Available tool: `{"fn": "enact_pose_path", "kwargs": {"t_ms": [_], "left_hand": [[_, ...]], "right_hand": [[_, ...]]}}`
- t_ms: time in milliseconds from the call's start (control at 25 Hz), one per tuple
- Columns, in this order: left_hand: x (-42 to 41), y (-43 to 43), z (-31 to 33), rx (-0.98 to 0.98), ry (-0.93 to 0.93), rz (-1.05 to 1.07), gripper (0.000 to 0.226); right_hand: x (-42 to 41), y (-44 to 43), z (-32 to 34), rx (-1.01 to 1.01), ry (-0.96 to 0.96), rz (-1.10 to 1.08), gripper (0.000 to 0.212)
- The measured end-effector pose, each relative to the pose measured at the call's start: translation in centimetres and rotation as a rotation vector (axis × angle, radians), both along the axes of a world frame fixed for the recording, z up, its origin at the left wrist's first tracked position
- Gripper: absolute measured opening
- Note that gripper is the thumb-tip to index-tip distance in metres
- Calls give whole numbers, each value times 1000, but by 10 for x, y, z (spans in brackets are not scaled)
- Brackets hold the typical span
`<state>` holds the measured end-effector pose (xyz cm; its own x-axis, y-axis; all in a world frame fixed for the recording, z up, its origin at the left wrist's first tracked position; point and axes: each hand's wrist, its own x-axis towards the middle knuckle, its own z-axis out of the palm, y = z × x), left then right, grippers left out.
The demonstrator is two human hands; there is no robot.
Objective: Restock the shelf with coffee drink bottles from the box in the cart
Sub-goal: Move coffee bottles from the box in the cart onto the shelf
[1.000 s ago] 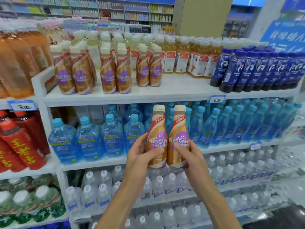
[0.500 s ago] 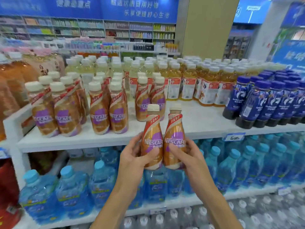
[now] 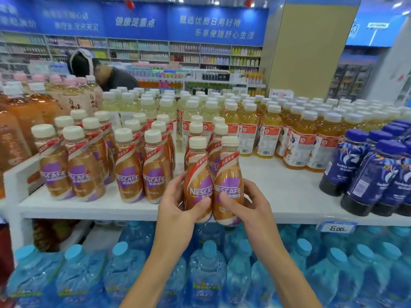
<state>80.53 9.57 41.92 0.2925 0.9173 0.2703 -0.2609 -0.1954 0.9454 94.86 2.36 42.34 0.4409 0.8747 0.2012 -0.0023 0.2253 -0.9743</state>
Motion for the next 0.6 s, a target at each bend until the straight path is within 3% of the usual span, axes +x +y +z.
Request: {"fn": "enact_pose_path", "kwargs": {"t_ms": [440, 600], "left_hand": [[9, 22, -16, 103, 62, 33, 67], [8, 19, -21, 139, 164, 59, 71]], "right_hand": [[7, 26, -14, 56, -143, -42, 52], [11, 25, -19, 39, -219, -59, 57]]}}
